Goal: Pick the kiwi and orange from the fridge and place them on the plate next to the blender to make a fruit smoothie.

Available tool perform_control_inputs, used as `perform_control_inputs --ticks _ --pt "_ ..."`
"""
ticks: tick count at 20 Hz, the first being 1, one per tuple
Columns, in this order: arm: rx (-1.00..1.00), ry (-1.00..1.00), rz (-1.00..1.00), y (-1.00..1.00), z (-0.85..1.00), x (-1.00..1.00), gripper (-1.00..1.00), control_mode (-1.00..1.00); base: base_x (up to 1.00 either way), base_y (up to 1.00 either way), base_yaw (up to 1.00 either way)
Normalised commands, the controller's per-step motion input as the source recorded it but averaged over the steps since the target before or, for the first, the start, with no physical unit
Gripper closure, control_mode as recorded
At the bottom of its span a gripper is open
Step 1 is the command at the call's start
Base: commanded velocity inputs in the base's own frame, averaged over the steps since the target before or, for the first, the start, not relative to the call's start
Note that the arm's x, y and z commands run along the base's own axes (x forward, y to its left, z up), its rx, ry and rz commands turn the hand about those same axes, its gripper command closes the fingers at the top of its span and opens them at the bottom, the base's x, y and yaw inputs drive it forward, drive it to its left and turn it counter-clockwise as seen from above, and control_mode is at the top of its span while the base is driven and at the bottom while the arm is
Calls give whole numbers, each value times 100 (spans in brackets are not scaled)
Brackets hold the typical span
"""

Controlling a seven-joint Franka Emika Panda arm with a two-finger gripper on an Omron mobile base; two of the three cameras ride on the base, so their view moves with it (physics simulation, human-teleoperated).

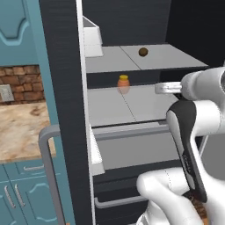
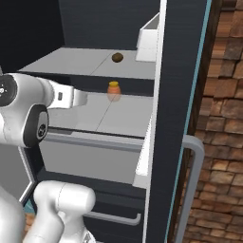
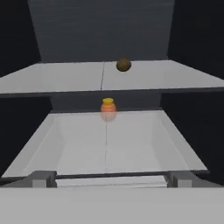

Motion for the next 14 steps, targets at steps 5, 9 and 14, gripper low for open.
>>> perform_control_inputs --ticks 5,9,14 --pt "0 29 9 -26 72 -18 -100 -100 0 0 0" --pt "0 1 -2 0 -8 29 -100 -100 0 0 0" --pt "0 0 -17 0 2 82 -100 -100 0 0 0"
